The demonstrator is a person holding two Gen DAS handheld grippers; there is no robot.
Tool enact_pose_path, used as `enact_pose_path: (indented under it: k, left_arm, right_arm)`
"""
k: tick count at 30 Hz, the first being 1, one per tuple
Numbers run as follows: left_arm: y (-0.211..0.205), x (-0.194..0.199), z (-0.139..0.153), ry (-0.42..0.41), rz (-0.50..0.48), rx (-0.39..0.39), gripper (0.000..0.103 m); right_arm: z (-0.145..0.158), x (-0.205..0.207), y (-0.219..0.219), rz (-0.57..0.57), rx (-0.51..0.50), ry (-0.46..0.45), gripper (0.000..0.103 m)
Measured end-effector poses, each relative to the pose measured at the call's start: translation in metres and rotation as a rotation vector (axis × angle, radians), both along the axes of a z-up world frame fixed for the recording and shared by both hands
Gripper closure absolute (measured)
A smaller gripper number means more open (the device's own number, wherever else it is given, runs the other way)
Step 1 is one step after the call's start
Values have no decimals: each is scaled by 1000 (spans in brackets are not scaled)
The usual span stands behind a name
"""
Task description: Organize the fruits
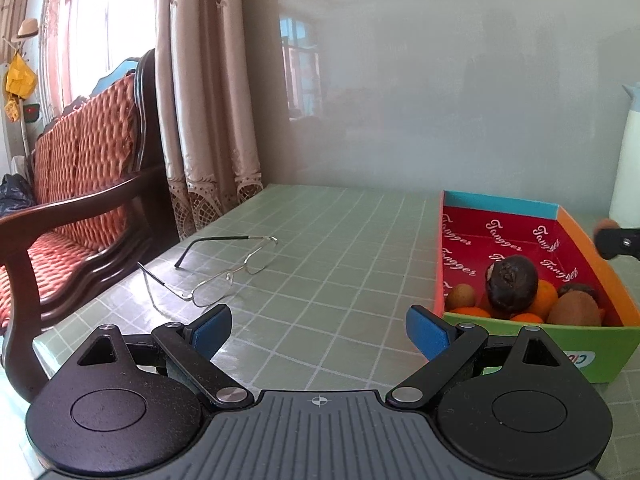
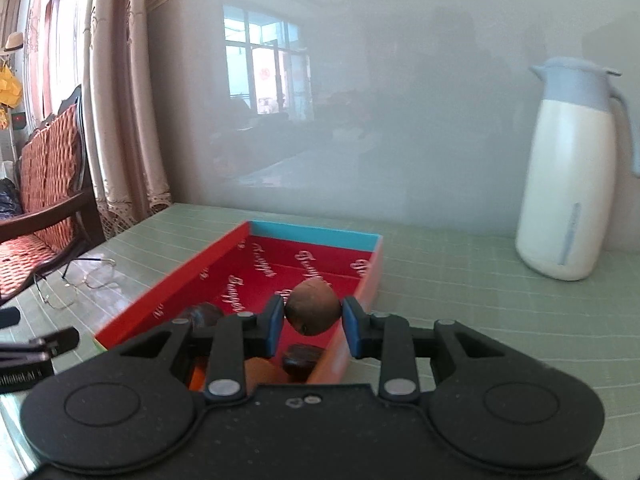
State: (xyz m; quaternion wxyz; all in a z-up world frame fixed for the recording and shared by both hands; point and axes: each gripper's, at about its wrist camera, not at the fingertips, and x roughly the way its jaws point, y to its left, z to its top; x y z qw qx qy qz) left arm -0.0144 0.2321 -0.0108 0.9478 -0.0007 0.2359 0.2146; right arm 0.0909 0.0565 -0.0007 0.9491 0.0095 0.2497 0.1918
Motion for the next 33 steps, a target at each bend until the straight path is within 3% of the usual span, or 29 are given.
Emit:
enact_pose_path:
  k: [13,14,15,16,18,22,24,33]
  left_arm:
    - [22,-8,-5,15,44,-20,10]
    - [22,-9,-5,14,45,-21,10]
    - [22,-8,-5,12,43,-22,10]
    - [20,-8,-4,10,40,-25,10]
    - [16,-7,-3,7,33,-23,10]
    - [5,-4,1,-3,14,-30,9]
    - [-1,-2,3,-8,10,-35,0]
    - [-61,10,13,-42,-105,24,0]
  right_arm:
    - [-17,15,44,48,-5,55,70]
    - [-18,15,45,49,-20,54,55]
    - [-18,13,46,34,-37,39,17]
    - [-16,9,43,11,-41,9,0]
    - [-12,2,34,-29,-15,-45,0]
    - [-6,-2,11,-82,6,-34,0]
    - [-4,-3,-3,-105,3,-12,0]
    - [12,-22,-86,-212,43,-4,0]
